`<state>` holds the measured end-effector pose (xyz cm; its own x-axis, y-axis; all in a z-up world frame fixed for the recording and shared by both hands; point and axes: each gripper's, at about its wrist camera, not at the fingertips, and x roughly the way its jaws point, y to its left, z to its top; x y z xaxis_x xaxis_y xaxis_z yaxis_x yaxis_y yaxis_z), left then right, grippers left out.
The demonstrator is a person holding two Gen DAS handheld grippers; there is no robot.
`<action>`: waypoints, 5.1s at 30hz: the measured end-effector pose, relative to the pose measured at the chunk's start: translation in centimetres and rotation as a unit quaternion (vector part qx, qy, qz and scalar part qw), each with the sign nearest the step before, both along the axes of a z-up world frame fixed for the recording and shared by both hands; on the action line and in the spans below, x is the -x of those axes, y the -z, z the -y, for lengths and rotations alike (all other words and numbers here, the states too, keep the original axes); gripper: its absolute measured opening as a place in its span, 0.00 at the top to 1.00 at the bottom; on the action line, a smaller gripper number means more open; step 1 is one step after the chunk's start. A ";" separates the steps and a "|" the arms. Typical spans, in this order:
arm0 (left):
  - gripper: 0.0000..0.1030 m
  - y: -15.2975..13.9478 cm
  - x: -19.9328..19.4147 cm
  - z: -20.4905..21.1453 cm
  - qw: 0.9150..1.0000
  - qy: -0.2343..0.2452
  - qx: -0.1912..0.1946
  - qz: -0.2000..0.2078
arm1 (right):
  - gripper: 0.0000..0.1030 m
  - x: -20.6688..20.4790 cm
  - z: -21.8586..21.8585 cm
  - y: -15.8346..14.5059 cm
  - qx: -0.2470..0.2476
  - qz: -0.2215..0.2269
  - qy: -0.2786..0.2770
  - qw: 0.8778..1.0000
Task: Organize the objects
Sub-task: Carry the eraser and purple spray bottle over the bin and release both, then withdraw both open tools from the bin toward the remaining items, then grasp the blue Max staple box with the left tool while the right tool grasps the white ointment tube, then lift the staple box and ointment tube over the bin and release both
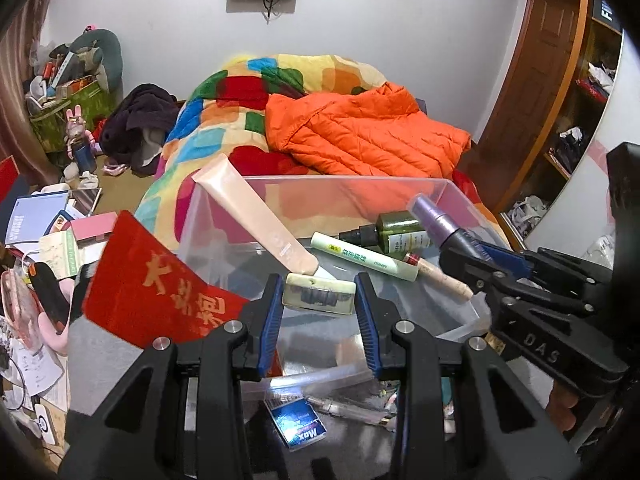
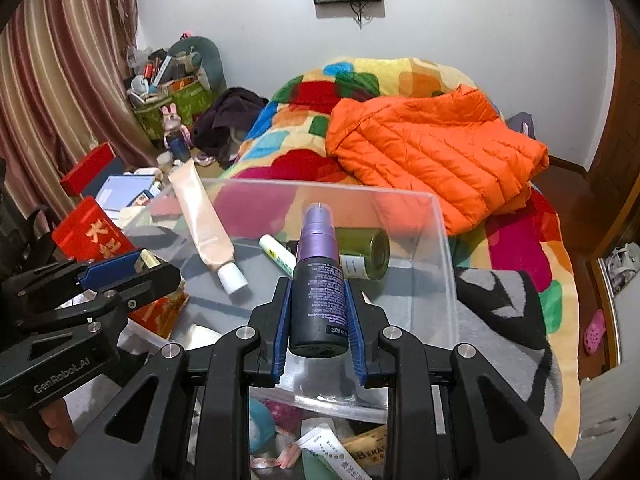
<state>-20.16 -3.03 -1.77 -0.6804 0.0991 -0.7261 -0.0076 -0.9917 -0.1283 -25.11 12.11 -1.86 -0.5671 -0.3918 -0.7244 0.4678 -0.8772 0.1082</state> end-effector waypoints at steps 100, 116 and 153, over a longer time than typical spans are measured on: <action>0.74 4.9 -11.4 0.0 0.997 0.036 0.051 0.037 | 0.86 -10.0 -6.8 5.1 -0.043 0.024 -0.020 0.999; 0.74 -2.0 -11.3 0.0 0.998 0.027 0.011 -0.048 | 0.86 -11.3 -7.0 -2.4 0.026 -0.060 -0.020 0.998; 0.73 -0.7 -0.8 -0.3 0.999 0.031 -0.006 -0.010 | 0.86 -3.7 0.3 -1.4 -0.024 -0.073 -0.039 0.996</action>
<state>-19.34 -2.78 -1.04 -0.6876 0.1501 -0.7104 -0.0723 -0.9877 -0.1387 -21.37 11.77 -0.43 -0.6367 -0.4060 -0.6556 0.5429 -0.8397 -0.0073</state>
